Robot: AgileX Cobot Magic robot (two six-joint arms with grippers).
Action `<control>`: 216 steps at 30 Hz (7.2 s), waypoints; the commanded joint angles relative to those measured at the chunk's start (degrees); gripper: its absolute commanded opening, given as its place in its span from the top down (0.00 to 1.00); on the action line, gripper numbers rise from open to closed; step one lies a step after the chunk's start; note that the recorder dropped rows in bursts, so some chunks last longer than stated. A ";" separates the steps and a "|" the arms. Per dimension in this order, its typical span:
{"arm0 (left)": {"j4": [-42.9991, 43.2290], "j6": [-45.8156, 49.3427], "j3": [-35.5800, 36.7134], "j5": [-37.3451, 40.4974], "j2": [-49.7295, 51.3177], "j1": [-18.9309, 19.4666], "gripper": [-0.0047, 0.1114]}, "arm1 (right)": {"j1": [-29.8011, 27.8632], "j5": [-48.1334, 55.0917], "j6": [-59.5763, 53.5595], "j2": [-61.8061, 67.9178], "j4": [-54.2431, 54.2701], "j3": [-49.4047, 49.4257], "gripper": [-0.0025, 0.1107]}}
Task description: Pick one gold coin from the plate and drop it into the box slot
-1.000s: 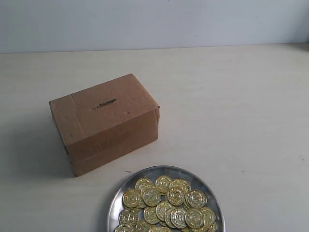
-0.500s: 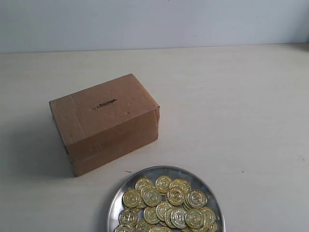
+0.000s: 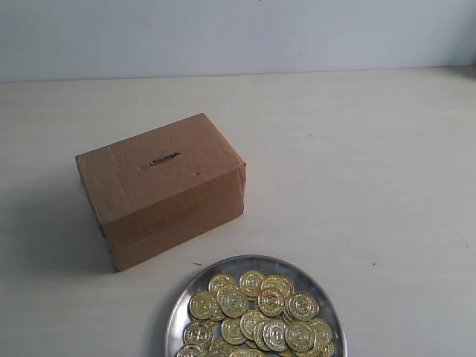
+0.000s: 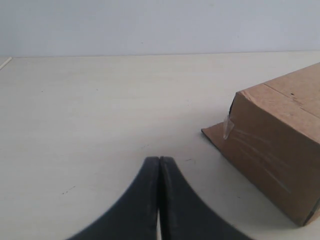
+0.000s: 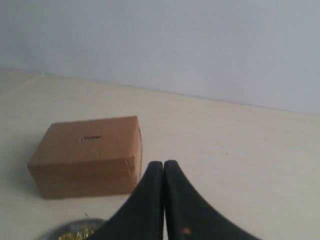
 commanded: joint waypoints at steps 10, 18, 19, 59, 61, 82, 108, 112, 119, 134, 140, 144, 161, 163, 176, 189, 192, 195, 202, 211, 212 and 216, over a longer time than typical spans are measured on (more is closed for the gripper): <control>-0.50 -0.27 0.13 -0.63 -0.30 -0.32 0.96 | 4.60 21.15 -18.85 24.68 -0.52 -13.95 0.98; -0.50 -0.27 0.13 -0.63 -0.30 -0.32 0.96 | 12.69 21.58 -19.88 35.42 -7.05 -15.45 0.98; -0.50 -0.27 0.13 -0.63 -0.30 -0.32 0.96 | 14.07 21.34 -19.27 36.57 -8.31 -15.45 0.98; -0.50 -0.27 0.13 -0.63 -0.30 -0.32 0.96 | 41.48 -5.95 -2.81 79.67 -21.08 -19.99 0.52; -0.50 -0.27 0.13 -0.63 -0.30 -0.32 0.96 | 41.48 -6.98 -1.35 80.81 -21.08 -19.99 0.52; -0.50 -0.27 0.13 -0.63 -0.30 -0.32 0.96 | 41.48 -9.89 1.45 85.60 -21.31 -21.66 0.52; -0.50 -0.27 0.13 -0.63 -0.30 -0.32 0.96 | 41.48 -10.60 4.60 88.87 -24.52 -21.66 0.53; -0.50 -0.27 0.13 -0.63 -0.30 -0.32 0.96 | 41.48 -9.96 5.07 88.87 -24.75 -21.66 0.58; -0.50 -0.27 0.13 -0.63 -0.30 -0.32 0.96 | 41.48 -9.31 5.53 88.87 -25.15 -21.66 0.64; -0.50 -0.27 0.13 -0.63 -0.30 -0.32 0.96 | 41.48 -8.94 5.53 88.76 -25.15 -21.66 0.82; -0.50 -0.27 0.13 -0.63 -0.30 -0.32 0.96 | 41.48 -7.46 5.53 86.96 -25.15 -21.66 0.82; -0.50 -0.27 0.13 -0.63 -0.30 -0.32 0.96 | 41.48 -5.86 4.86 85.47 -25.15 -21.75 0.82; -0.50 -0.27 0.13 -0.63 -0.30 -0.32 0.96 | 41.48 11.22 -15.77 77.01 -11.09 -27.10 0.82; -0.50 -0.27 0.13 -0.63 -0.30 -0.32 0.96 | 42.14 13.58 -17.01 75.57 -10.39 -27.10 0.82; -0.50 -0.27 0.13 -0.63 -0.30 -0.32 0.96 | 48.09 10.28 -14.03 73.31 -12.11 -26.60 0.82; -16.42 -2.37 0.13 -9.19 -0.30 -0.32 0.96 | 48.09 9.75 -15.34 73.31 -12.01 -26.60 0.82; -30.85 -4.11 0.13 -13.02 -0.30 -0.32 0.96 | 48.09 9.18 -15.43 73.31 -12.01 -26.60 0.82; -37.08 -7.49 0.13 -14.12 -0.30 -0.32 0.96 | 48.09 8.23 -15.43 73.31 -12.01 -26.60 0.82; -41.14 -7.49 0.13 -5.11 -0.30 -0.32 0.96 | 48.09 7.00 -15.43 73.31 -12.01 -26.60 0.82; -62.77 13.31 -4.22 10.52 4.12 -0.32 0.82 | 48.09 5.24 -15.43 73.31 -15.45 -26.60 0.82; -63.29 14.11 -4.92 11.40 5.60 -0.32 0.78 | 48.09 4.97 -15.43 73.31 -15.73 -26.60 0.82; -63.65 17.10 -7.57 14.95 12.65 -0.32 0.56 | 48.09 2.30 -14.98 73.07 -15.99 -26.60 0.82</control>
